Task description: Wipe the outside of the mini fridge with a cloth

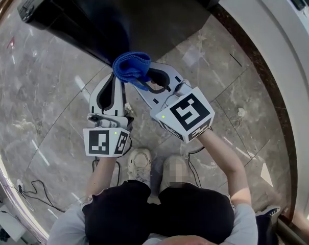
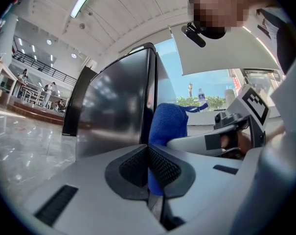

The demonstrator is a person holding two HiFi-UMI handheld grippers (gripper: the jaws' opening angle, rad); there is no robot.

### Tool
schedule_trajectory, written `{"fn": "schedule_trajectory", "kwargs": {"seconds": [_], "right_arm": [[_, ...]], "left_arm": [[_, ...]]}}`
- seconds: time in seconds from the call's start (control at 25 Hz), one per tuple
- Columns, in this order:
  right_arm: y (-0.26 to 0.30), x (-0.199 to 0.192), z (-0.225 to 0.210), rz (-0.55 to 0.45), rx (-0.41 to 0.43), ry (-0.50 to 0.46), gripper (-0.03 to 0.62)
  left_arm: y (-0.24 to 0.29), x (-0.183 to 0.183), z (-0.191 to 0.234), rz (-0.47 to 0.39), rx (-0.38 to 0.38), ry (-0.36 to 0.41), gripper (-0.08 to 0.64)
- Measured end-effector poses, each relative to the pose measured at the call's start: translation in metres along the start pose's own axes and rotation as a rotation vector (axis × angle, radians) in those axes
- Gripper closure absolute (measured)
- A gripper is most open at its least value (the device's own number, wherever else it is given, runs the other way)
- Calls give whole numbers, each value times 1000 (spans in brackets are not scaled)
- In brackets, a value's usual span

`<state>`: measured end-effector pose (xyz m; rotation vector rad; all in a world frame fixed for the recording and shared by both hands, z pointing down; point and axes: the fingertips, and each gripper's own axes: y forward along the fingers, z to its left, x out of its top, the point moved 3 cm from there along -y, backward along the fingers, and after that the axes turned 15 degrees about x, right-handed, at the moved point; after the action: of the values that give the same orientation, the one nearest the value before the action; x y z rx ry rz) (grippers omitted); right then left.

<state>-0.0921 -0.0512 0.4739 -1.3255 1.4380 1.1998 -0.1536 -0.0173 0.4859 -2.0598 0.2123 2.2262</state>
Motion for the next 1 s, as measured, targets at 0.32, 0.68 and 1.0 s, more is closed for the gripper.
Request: {"fn": "schedule_trajectory", "kwargs": {"seconds": [0.32, 0.68, 1.0], "right_arm": [[15, 3, 26, 18, 96, 8, 520], [-14, 17, -30, -30, -109, 39, 520], [-47, 27, -76, -41, -262, 16, 520]], "left_arm": [[-1, -2, 16, 17, 44, -3, 555], [-1, -1, 12, 8, 27, 12, 555], [2, -3, 4, 9, 11, 16, 555]]}}
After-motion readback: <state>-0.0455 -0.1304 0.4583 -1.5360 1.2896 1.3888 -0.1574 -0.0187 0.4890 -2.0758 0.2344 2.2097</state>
